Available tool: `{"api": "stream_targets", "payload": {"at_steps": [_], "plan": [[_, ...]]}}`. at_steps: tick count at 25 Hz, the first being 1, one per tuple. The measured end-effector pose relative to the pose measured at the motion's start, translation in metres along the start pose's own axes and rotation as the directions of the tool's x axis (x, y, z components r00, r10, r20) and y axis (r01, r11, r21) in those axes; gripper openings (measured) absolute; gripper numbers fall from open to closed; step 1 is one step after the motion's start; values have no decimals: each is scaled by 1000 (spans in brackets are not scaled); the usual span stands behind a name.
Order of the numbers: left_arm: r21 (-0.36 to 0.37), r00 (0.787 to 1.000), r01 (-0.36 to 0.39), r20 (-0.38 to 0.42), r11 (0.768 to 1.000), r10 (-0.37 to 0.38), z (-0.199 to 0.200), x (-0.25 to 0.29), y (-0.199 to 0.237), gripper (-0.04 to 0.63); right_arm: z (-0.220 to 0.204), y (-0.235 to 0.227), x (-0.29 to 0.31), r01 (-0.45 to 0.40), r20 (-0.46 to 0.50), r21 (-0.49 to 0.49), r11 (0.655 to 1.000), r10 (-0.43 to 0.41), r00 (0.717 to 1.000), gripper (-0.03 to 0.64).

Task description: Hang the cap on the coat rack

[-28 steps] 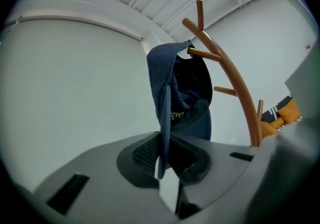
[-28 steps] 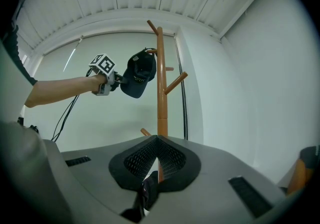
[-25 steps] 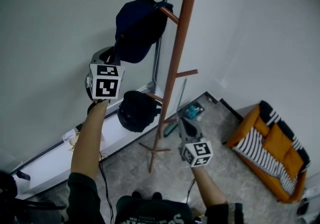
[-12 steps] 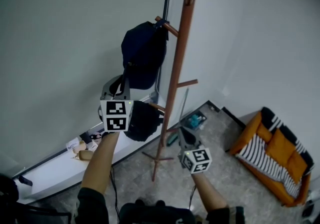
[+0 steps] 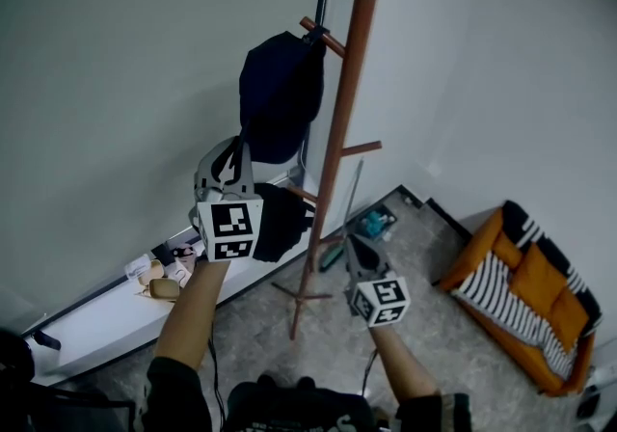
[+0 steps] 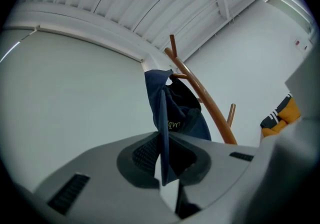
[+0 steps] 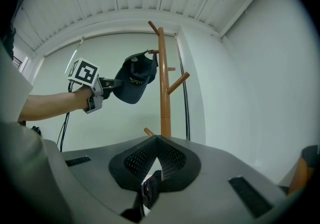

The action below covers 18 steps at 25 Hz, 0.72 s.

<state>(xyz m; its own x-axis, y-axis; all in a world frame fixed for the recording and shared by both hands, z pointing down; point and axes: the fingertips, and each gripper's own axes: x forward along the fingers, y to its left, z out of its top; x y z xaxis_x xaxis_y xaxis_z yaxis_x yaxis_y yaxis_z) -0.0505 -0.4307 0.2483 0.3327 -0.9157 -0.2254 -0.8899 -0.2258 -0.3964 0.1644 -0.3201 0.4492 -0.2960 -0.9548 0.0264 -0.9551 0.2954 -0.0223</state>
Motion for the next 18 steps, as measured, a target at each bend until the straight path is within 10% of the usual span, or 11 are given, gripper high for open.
{"api": "stream_targets", "payload": {"at_steps": [18], "plan": [[-147, 963, 224, -118, 964, -242, -66, -36, -63, 95, -4, 7, 0, -17, 11, -17, 1000, 18, 1000, -5]]}}
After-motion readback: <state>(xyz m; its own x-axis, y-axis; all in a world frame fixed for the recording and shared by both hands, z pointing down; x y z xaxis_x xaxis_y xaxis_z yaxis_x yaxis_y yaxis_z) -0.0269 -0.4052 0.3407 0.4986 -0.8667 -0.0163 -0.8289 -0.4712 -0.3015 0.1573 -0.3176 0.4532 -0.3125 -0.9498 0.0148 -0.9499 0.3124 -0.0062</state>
